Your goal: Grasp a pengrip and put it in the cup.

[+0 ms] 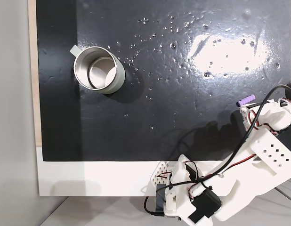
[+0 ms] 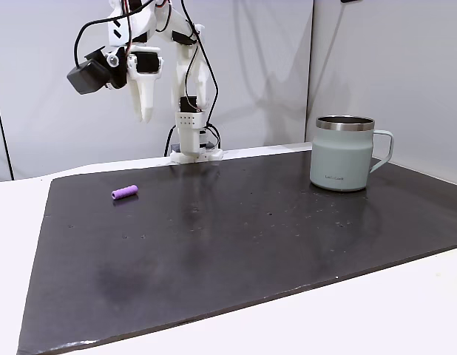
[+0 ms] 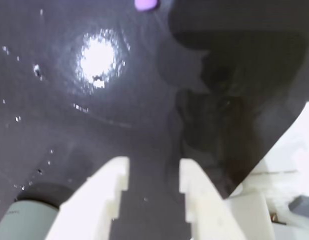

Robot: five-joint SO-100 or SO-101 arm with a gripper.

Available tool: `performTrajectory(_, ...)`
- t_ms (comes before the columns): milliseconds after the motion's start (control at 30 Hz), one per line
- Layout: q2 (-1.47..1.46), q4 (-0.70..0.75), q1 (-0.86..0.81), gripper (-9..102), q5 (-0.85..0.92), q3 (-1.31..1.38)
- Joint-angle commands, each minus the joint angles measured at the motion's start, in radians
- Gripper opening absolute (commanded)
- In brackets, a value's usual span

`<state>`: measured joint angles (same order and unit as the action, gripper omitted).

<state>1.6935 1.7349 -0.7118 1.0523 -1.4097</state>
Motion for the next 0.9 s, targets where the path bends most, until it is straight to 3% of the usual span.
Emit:
performTrajectory(0, -0.035, -0.061, -0.040, 21, 0.020, 0.075)
performTrajectory(167, -0.146, -0.129, -0.086, 26, 0.041, 0.080)
performTrajectory(867, -0.503, -0.330, -0.078, 28, 0.054, 0.209)
